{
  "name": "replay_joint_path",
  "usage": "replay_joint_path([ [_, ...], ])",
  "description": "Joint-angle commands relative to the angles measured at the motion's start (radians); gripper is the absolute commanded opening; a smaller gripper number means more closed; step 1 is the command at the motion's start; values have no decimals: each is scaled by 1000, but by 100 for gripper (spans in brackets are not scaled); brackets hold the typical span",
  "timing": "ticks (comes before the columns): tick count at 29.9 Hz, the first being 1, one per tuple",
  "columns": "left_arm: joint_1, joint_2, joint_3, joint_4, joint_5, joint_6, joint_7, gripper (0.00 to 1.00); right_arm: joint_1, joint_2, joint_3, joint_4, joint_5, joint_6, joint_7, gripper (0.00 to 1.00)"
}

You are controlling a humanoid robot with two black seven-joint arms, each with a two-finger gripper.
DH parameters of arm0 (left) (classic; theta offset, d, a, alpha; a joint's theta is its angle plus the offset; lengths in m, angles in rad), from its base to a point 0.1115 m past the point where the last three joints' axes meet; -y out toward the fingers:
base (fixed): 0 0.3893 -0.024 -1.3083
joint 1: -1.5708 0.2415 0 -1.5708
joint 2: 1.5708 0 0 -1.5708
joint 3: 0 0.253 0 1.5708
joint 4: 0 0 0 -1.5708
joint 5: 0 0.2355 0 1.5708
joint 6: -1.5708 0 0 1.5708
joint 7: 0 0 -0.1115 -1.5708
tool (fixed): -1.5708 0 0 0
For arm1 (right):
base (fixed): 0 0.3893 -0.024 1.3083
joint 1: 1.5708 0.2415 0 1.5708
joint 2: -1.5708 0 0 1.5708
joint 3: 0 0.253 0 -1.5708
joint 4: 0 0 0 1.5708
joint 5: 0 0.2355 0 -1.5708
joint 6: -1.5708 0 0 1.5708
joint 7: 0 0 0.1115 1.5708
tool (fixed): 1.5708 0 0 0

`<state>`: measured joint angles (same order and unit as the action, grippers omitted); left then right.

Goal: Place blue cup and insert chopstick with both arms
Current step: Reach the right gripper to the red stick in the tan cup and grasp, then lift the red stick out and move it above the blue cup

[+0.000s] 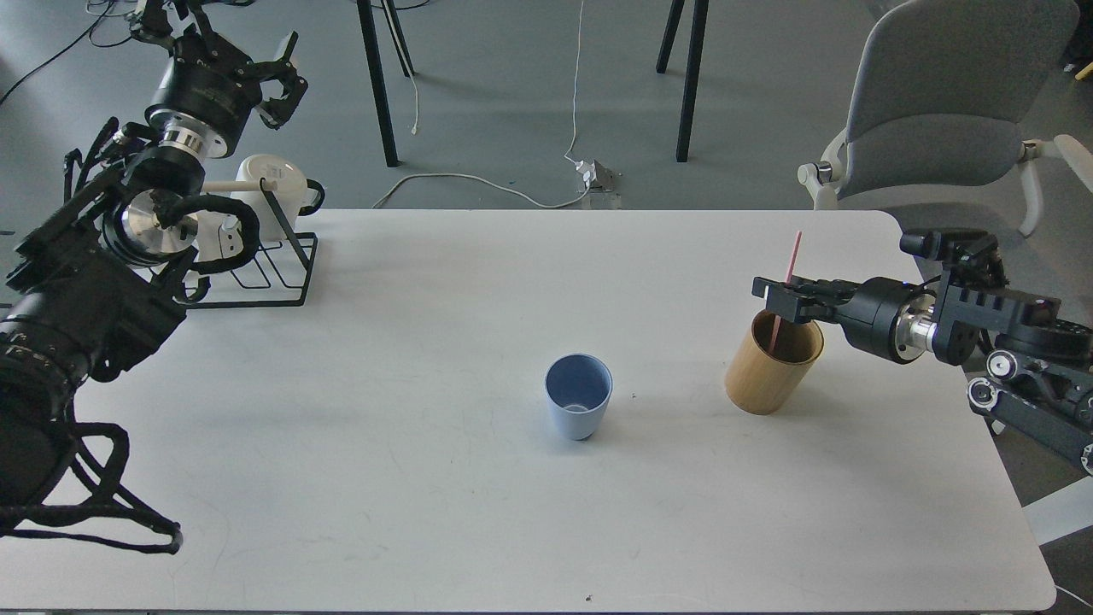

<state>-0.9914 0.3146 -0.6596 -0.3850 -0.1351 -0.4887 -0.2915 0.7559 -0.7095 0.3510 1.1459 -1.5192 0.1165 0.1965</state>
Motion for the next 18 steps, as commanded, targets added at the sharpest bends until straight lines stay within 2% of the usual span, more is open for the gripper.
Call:
replay_joint_path([
  [1,-3,1,0,0,0,0,0,99,5,-2,-1,0,-6,0,-2,26],
  [5,-3,3,-2,3,0,0,0,99,7,-5,-1,3,-47,0,-2,13],
  [10,-3,5,0,9,0,0,0,99,2,-16,-1,6,-47,0,-2,4],
  [18,-4,5,-1,11,0,0,0,99,5,-79,0,93,-45,-8,1,1],
])
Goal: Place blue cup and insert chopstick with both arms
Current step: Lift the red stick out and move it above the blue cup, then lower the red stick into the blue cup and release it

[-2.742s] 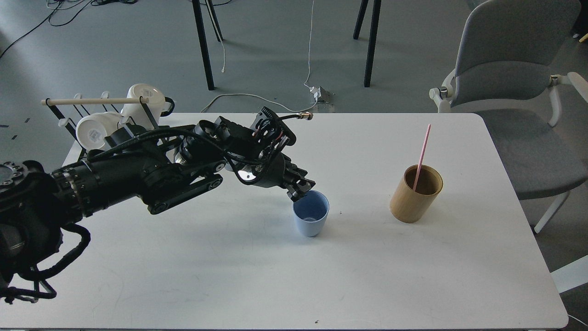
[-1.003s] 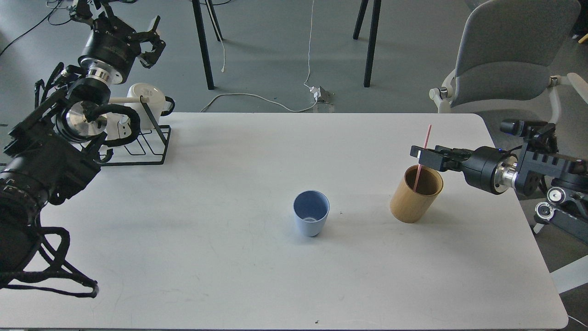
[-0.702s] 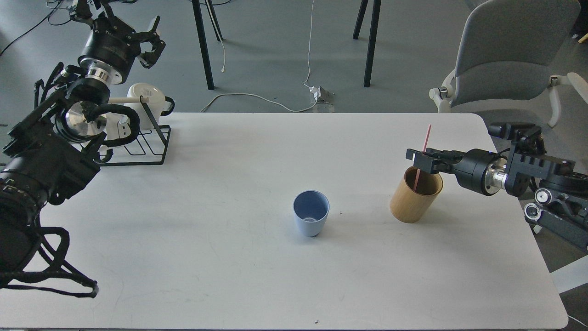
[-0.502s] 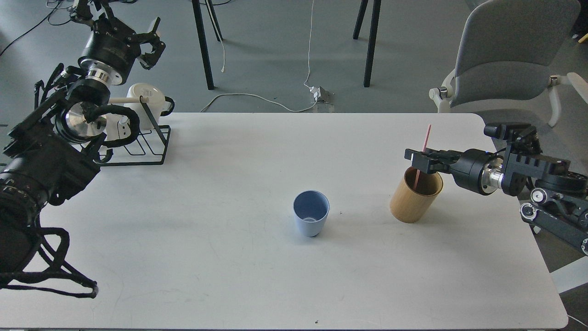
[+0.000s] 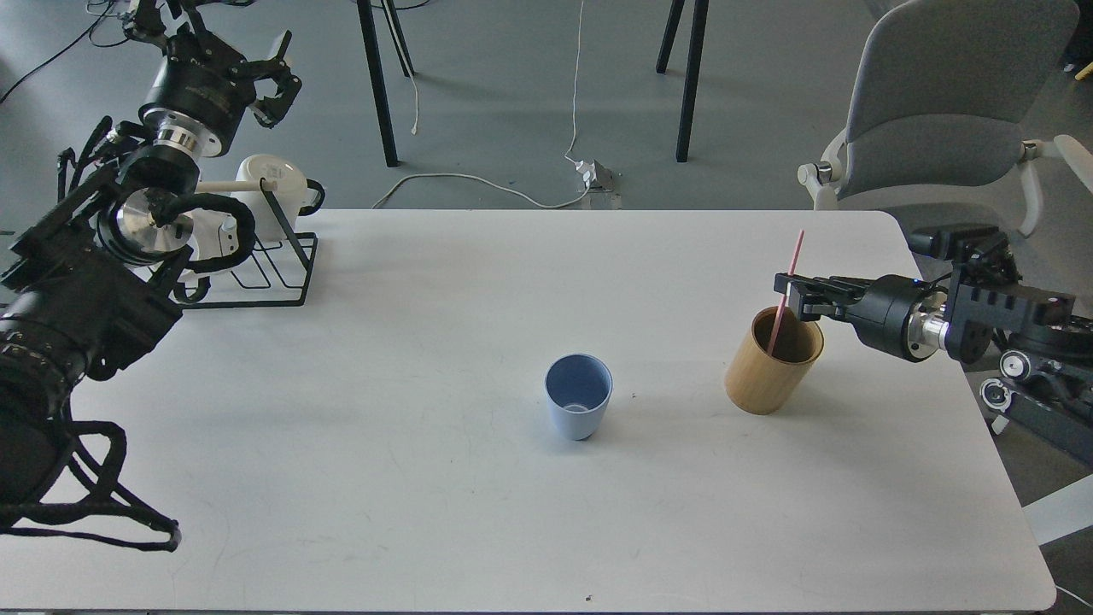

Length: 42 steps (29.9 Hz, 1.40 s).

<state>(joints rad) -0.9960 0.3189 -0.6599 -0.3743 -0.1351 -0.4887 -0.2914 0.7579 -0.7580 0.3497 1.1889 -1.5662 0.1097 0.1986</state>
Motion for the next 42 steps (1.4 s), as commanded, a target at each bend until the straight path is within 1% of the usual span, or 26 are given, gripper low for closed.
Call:
replay_joint_path([
  [1,0,0,-1,0,0,0,0,99,3,-44,2,75,2,-1,-1,1],
  [4,2,2,0,0,0,0,-2,99,15,-110,6,147,2,1,-2,1],
  [8,0,5,-1,0,0,0,0,99,119,-193,6,201,12,14,-2,2],
  [10,0,12,-1,0,0,0,0,99,156,-214,8,228,15,28,-5,2],
  [13,0,15,-1,-1,0,0,0,99,228,-231,15,282,17,96,-8,1],
  [15,0,19,-1,-1,0,0,0,99,277,-231,17,298,20,129,-13,1],
  [17,0,23,-1,-1,0,0,0,99,320,-218,17,296,37,140,-21,1],
  [20,0,26,-1,-1,0,0,0,99,359,-175,8,290,107,143,-28,1],
  [23,2,29,-1,-1,0,0,0,99,360,-104,5,290,144,142,-28,1],
  [27,2,28,-1,-1,0,0,-2,99,321,50,0,239,161,122,-28,0],
  [31,2,25,-1,-1,0,0,-5,99,259,138,-1,229,156,100,-31,0],
  [36,2,25,-1,-1,2,0,-6,99,253,221,-43,177,92,97,-38,0],
  [42,5,23,-1,-1,2,0,-8,99,251,261,-60,107,57,97,-36,0],
])
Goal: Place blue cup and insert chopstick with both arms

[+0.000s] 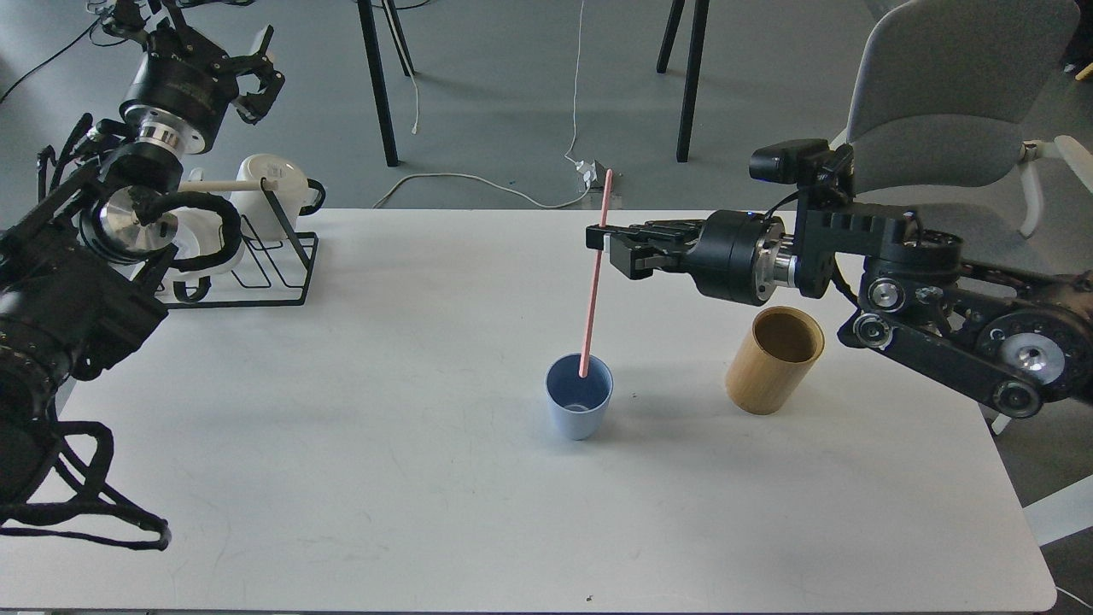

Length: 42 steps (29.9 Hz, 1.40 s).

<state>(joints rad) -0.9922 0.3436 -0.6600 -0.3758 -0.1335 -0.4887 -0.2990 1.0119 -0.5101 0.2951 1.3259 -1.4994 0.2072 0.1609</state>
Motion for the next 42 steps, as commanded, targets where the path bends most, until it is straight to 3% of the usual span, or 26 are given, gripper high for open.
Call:
replay_joint_path([
  [1,1,-2,-1,0,0,0,0,99,-4,15,-7,-37,-13,0,2,0],
  [11,1,-2,-1,0,0,0,0,99,-3,97,-71,-99,-27,-5,0,2],
  [18,1,-2,0,0,0,0,-2,99,-10,111,-86,-108,-27,-20,0,14],
  [30,3,-2,2,0,0,0,0,99,-21,104,-73,-105,-21,-22,0,23],
  [36,1,3,3,0,2,0,0,99,-22,65,111,-105,54,-34,6,69],
  [38,1,3,3,0,0,0,-2,99,-32,42,192,-103,134,-34,6,96],
  [42,1,0,2,0,0,0,-5,99,-50,18,298,-106,322,-37,6,97],
])
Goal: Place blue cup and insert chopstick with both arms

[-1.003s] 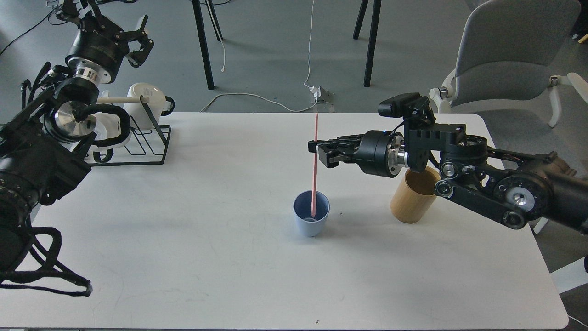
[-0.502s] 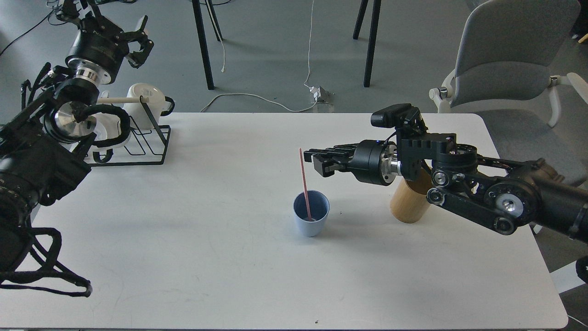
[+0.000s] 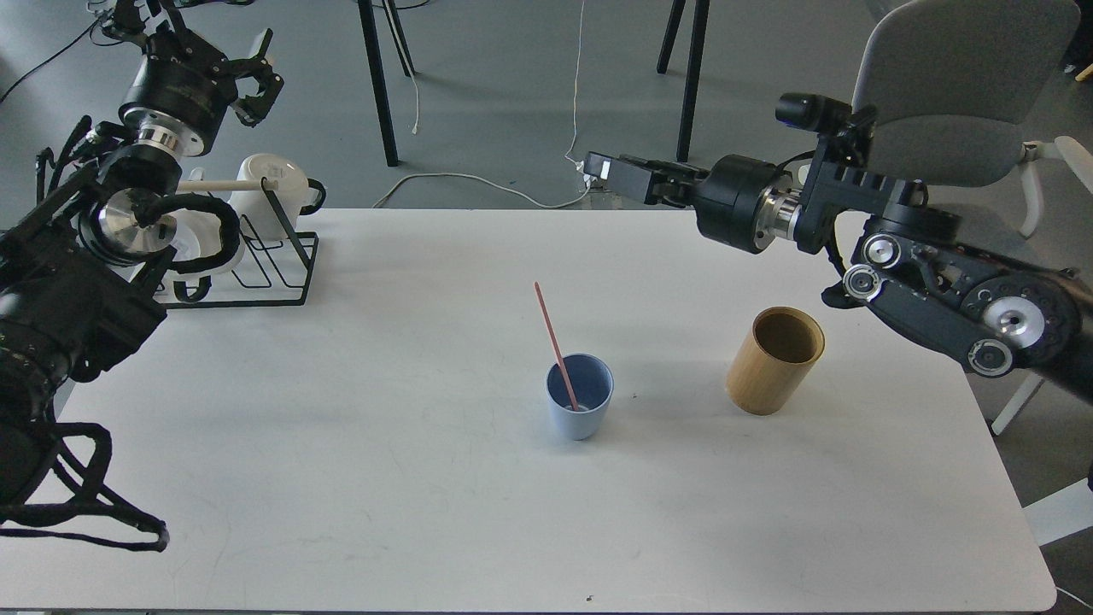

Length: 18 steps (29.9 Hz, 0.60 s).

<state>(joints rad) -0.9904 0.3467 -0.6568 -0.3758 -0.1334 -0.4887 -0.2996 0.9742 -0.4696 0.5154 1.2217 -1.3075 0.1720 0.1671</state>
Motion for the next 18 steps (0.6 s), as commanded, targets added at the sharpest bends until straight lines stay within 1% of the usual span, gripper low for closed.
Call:
replay_joint_path([
  [1,-1,-5,-1,0,1,0,-4,99,-18,-35,103,-4,180,-2,-1,98],
  [4,-1,-6,-1,0,0,0,-3,99,-29,-78,155,-4,296,-5,-5,99],
  [7,1,-8,-4,0,0,0,-4,99,-41,-104,199,-16,431,-6,5,99],
  [13,1,-9,-7,0,-2,0,-6,99,-77,-156,291,-39,718,-8,8,99],
  [18,6,-12,-7,0,-2,0,-6,99,-153,-152,423,-94,951,-3,14,99],
])
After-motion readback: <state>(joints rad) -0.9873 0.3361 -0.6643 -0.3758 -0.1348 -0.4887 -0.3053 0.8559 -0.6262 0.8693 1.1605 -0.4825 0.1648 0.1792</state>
